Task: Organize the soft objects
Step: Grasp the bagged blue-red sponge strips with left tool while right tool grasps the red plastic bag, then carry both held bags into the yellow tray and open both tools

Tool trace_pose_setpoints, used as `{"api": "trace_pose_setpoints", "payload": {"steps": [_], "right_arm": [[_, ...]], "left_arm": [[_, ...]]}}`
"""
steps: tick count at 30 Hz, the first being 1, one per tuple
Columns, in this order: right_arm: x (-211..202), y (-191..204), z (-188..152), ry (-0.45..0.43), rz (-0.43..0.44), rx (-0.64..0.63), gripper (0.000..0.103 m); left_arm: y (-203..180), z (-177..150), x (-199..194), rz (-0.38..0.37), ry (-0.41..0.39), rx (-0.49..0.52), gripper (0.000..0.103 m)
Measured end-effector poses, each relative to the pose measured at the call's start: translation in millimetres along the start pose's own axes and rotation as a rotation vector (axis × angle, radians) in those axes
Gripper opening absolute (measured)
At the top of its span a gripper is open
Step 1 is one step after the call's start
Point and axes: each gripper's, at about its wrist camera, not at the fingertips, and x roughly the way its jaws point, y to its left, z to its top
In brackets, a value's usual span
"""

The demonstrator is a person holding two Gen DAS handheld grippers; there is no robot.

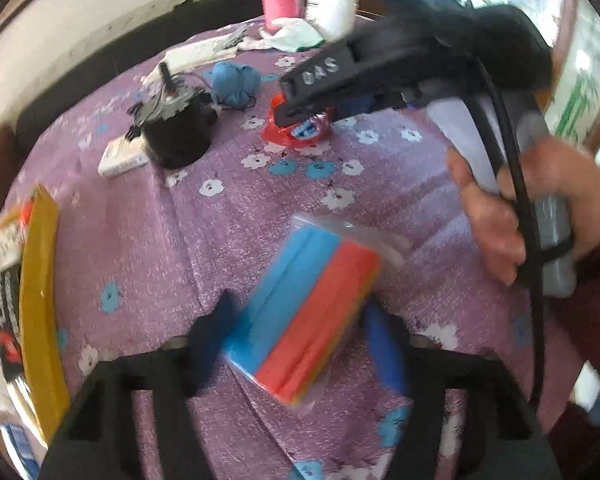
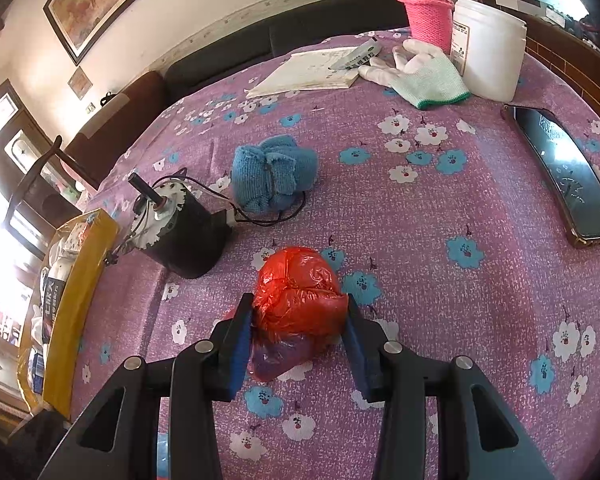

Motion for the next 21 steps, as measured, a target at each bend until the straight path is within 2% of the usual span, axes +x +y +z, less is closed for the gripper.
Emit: {"api": "trace_pose_setpoints", "payload": {"steps": [2, 7, 14, 21], "right_arm": [[-1, 1, -1, -0.003, -0.006, -0.004, 0.044], [-2, 2, -2, -0.017, -0.004, 0.0, 0.044], [-10, 2, -3, -0.083, -0.016, 0.004, 0.044], [-7, -6, -5, -0.09, -0.057, 0.034, 0.044]], "left_arm": [[2, -1, -2, 0.074, 0.002, -0.014, 0.048], [17, -11, -20, 0.146, -0.005, -0.089, 0.044], [39, -34, -62, 0.211, -0.078, -0.191, 0.044], [62, -60, -96, 0.249, -0.142, -0.277, 0.044]]}}
